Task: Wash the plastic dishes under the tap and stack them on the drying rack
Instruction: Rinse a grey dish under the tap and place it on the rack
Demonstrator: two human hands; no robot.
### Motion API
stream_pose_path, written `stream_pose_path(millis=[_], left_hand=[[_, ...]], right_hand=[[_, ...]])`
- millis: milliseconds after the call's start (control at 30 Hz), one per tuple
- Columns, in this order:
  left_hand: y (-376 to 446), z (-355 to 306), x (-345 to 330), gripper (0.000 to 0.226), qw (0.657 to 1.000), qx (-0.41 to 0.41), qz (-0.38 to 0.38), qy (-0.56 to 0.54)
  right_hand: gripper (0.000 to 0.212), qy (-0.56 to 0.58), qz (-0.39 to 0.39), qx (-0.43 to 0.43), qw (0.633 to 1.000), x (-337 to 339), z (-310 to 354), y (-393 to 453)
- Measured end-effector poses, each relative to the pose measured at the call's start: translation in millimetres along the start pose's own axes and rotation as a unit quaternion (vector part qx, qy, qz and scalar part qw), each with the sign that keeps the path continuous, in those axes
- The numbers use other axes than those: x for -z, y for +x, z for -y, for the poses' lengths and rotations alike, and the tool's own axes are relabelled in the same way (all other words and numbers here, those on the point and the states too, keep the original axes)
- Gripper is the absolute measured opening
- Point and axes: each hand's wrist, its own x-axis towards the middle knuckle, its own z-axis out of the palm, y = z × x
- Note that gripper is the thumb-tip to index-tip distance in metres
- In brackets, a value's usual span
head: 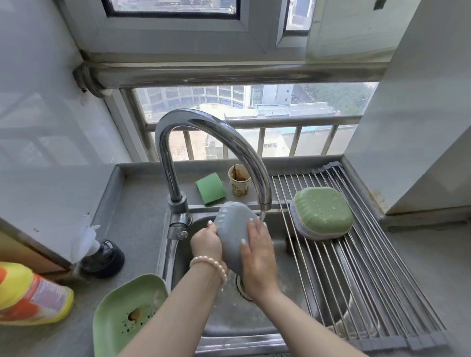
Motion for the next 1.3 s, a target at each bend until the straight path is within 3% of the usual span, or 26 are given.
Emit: stream_pose_path(millis=[67,167,267,400,500,633,733,833,967,1067,1133,1300], left_hand=[[-3.7,-4.2,0.2,0.038,0.996,-0.039,-0.054,0.061],[-3.6,-8.3,0.1,0.039,0.980,-0.109,-0.096,0.133],[-6.5,-8.1,-2.8,0.038,0.970,-0.160,-0.016,0.180],[-5.4,-9.5,-11.9,0.039,0.958,-0.166,0.099,0.214],[-13.3,-15.8,-21.7,0.053,0.879,-0.201,0.178,0.394],[-29.1,-21.1,-31.2,0.048,0.832,-0.276,0.037,0.479],[-40.9,-7.2,-48.3,0.034,0.803,-0.321,-0.033,0.502],[-49.6,11.8,-54.1,0.053,0.758,-0.397,-0.071,0.512],[-46.7,16.2,-48.9,0.083,0.785,-0.364,-0.040,0.500],[-48.6,12.2,-48.6,0.068,0.801,-0.319,-0.058,0.503],[-51.0,10.9,-50.9,0.065,0.815,-0.277,-0.059,0.505],[-45.8,5.0,-54.9,0.042,0.905,-0.169,-0.064,0.385]], right_hand=[[0.064,0.079,0.006,-0.090,0.993,5.9,5.2,10.0],[0.054,0.110,0.051,-0.165,0.979,16.3,16.3,28.4],[0.054,0.106,0.044,-0.220,0.969,31.7,16.2,41.9],[0.033,0.096,0.006,-0.203,0.974,54.5,17.5,47.6],[0.032,0.080,-0.007,-0.181,0.980,68.5,18.6,53.3],[0.055,0.013,-0.012,-0.210,0.978,78.1,20.2,56.4],[0.041,0.032,-0.063,-0.268,0.961,75.5,17.1,53.0],[0.030,0.120,-0.110,-0.326,0.931,73.7,13.0,45.2],[0.032,0.192,-0.129,-0.376,0.897,68.7,8.0,36.3],[0.026,0.265,-0.170,-0.429,0.847,62.0,4.1,32.2],[0.023,0.274,-0.187,-0.436,0.837,63.1,10.6,28.4],[0.026,0.292,-0.231,-0.417,0.829,66.0,18.4,14.7]])
